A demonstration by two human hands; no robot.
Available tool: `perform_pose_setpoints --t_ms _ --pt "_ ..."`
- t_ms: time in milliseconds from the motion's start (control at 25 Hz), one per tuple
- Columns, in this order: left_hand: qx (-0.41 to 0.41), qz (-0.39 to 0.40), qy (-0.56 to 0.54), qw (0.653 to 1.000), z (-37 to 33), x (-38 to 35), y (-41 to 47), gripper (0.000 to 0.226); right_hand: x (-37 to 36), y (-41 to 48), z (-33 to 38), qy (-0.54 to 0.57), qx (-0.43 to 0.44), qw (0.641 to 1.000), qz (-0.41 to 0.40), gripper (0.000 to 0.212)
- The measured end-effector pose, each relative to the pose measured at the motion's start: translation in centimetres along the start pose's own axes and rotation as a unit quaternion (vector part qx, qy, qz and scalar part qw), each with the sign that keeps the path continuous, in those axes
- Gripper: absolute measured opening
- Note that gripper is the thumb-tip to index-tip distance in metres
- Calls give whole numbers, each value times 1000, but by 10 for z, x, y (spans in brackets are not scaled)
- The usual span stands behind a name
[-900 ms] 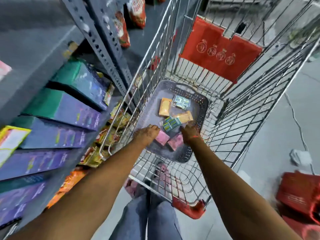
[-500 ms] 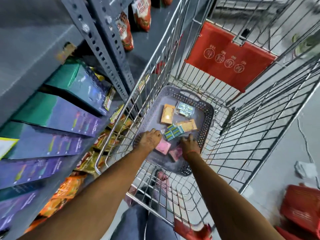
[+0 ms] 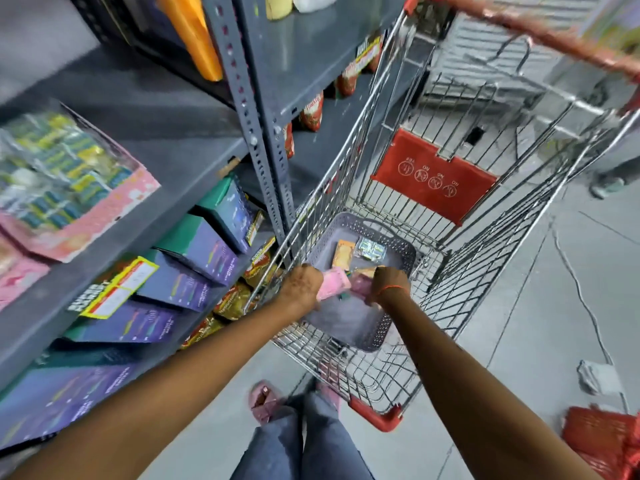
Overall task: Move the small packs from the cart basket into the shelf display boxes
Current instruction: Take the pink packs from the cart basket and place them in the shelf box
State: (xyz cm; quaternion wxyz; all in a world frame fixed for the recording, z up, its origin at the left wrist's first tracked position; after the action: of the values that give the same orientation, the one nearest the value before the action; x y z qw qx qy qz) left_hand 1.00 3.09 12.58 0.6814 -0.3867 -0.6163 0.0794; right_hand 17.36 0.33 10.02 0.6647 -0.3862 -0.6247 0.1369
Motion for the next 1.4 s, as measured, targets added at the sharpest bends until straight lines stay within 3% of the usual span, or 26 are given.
perform_pose_setpoints --t_ms 200,400,600,800,960,1120,1400 --pt "87 -149 -142 975 38 77 -86 58 112 -72 30 63 71 990 -109 50" --pt "178 -300 -212 913 85 133 -167 59 199 -151 89 90 173 961 -196 59" --pt "266 -387 -244 849 151 141 -239 58 231 -211 172 102 247 929 -254 63" --pt "355 -423 -292 781 235 114 -309 63 224 -260 269 105 330 901 -263 77" --pt "430 -404 -295 751 288 85 -346 65 197 -284 346 107 398 878 -245 69" --pt "454 -379 -311 744 321 67 -350 57 169 -286 400 97 419 877 -214 63" --pt "466 -344 -243 778 336 56 -335 50 139 -271 424 64 422 874 -232 58"
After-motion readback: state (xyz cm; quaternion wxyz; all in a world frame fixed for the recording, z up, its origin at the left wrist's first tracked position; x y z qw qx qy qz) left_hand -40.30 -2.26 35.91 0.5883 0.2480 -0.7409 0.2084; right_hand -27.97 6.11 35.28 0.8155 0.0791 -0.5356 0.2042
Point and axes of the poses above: each hand's wrist, its own y-axis towards the middle knuckle, its own x-axis out of the back of the hand, z = x × y, the point moved 6 cm from there along y, towards the middle knuckle, and after that the axes turned 3 degrees about z, right-handed, at the moved point
